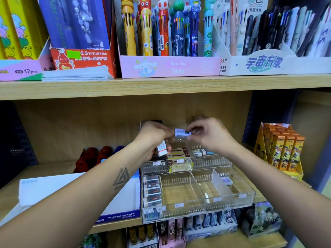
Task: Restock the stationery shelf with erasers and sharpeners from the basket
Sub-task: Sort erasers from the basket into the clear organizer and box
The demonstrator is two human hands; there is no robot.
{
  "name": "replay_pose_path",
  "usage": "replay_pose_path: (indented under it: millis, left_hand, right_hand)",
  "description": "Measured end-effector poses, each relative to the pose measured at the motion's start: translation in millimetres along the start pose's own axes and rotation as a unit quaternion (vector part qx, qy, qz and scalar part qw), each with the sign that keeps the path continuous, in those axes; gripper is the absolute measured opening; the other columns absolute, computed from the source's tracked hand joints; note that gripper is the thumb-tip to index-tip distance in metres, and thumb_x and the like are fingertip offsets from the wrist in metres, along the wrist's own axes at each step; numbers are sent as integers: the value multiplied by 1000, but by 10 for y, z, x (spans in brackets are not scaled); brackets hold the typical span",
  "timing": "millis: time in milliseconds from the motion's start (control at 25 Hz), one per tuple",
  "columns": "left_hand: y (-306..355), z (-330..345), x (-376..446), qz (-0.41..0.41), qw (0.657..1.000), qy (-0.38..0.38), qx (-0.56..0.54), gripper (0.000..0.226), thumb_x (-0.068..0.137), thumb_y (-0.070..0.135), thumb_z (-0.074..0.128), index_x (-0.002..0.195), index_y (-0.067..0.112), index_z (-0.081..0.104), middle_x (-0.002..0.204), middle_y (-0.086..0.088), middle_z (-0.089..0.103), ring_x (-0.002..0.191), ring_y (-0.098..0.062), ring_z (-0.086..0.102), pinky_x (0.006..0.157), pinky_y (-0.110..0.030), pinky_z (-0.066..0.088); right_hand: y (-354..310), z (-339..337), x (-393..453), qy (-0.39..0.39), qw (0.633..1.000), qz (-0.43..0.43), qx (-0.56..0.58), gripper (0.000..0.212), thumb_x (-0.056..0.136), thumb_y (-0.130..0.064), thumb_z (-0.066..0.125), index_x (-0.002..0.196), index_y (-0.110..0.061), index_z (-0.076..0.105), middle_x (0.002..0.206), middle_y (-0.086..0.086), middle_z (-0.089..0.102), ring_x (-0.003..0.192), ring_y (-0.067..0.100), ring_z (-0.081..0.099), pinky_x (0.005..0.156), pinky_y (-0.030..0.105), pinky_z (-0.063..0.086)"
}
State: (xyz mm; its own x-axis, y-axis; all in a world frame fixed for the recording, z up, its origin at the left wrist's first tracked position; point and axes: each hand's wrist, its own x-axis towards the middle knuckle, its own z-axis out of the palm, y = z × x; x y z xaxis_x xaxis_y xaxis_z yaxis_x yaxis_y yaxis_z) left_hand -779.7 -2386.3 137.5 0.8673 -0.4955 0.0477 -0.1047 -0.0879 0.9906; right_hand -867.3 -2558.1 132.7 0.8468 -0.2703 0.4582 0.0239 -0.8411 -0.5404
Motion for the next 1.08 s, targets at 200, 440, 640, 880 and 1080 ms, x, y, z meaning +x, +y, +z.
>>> replay_pose_path:
  millis: [200, 440, 640, 880, 1080]
  left_hand:
    - [102, -145, 278, 79, 970, 81, 214, 16, 95, 11, 58, 84, 21, 64, 81, -11, 72, 37, -20, 58, 46, -27, 43]
    - [29, -201, 542, 54, 960, 65, 267, 25, 95, 6, 57, 76, 18, 65, 77, -17, 74, 34, -18, 57, 45, -22, 44]
    - [51, -218, 551, 30, 979, 63, 194, 20, 95, -1, 56, 81, 7, 68, 81, -9, 66, 33, -19, 53, 56, -37, 52]
    - [63, -183, 512, 12, 980, 69, 184, 13, 95, 0, 58, 94, 0, 70, 80, -9, 63, 37, -20, 54, 56, -35, 54]
    - [93, -178, 441, -8, 988, 72, 140, 14, 96, -1, 56, 93, 3, 69, 85, -13, 65, 38, -19, 52, 49, -31, 51]
  right_hand:
    - [-15, 8, 622, 41, 997, 32, -58, 12, 83, -14, 77, 95, -15, 80, 94, 3, 77, 83, 13, 69, 75, 19, 52]
    - [13, 386, 1242, -124, 978, 60, -158, 30, 78, -30, 83, 96, -7, 76, 94, 1, 71, 94, 18, 66, 78, 28, 55]
    - [109, 483, 1337, -161, 973, 88, -139, 21, 83, -23, 79, 96, -8, 71, 90, 3, 66, 86, 19, 61, 57, 22, 41]
    - [130, 519, 1324, -141, 977, 82, -136, 20, 83, -17, 79, 96, -7, 68, 85, 1, 60, 90, 21, 63, 60, 23, 44]
    - [99, 490, 1296, -186, 960, 82, -194, 21, 94, -4, 58, 112, -5, 68, 106, 8, 66, 92, 23, 62, 69, 28, 52]
